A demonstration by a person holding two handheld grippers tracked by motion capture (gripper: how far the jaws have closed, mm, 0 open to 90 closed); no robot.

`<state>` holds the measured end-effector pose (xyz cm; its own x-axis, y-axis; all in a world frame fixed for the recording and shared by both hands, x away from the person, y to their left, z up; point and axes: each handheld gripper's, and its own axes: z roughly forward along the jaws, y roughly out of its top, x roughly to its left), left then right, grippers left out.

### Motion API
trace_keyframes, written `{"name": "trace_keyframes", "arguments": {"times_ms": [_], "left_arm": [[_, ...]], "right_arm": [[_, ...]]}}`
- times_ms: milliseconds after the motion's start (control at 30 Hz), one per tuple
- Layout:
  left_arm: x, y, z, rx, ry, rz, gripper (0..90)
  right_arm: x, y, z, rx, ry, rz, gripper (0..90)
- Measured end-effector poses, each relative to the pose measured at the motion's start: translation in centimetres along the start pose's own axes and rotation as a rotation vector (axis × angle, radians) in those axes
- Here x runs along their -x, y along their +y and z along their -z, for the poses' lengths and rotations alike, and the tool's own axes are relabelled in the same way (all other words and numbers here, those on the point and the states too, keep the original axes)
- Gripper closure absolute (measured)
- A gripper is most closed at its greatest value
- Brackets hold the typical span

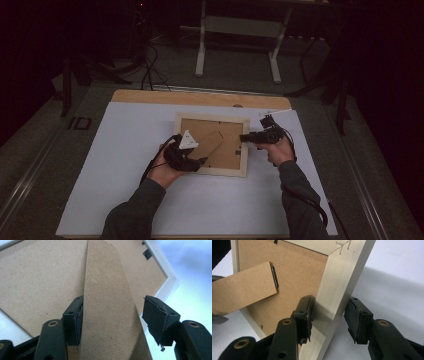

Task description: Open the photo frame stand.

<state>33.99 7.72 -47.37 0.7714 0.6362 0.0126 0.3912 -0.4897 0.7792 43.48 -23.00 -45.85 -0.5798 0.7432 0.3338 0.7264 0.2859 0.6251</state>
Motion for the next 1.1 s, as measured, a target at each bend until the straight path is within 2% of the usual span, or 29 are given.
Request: {"name": "trace_keyframes", "arguments": {"times_ms": [133,267,400,700,867,900,1033,1100], "left_arm": [[-0.8,0.2,0.2,0.008,-0.065,0.077,38.0],[-2.3,0.2,0.4,0.031,-0.175,0.214,39.1],[-3.4,0.1,0.5,0.03,-0.25,0.3,40.8],[-4.0,0.0,0.1,-0.042,-0.27,0.318,46.7],[-4.2,-0.1,-0.3,-0.073,-0.31,0.337,51.4],[-4.2,-0.1,-0.3,-0.073,-0.31,0.337,52.1],[-3.9,0.0,-0.7,-0.122,-0.309,0.307,53.4],[-3.9,0.1,-0.7,-0.128,-0.31,0.306,53.8]], "right_arm": [[-0.1,0.0,0.0,-0.002,-0.004,0.002,57.2],[-0.2,0.0,0.1,-0.002,-0.005,0.003,57.2],[-0.2,0.0,0.1,-0.004,-0.006,0.009,57.1],[-0.3,0.0,0.2,-0.005,-0.008,0.022,57.0],[-0.4,0.0,0.4,-0.004,-0.009,0.032,56.9],[-0.4,0.0,0.4,-0.004,-0.009,0.032,56.9],[-0.5,0.0,0.4,-0.003,-0.011,0.034,56.9],[-0.5,0.0,0.4,-0.001,-0.012,0.034,56.9]]}}
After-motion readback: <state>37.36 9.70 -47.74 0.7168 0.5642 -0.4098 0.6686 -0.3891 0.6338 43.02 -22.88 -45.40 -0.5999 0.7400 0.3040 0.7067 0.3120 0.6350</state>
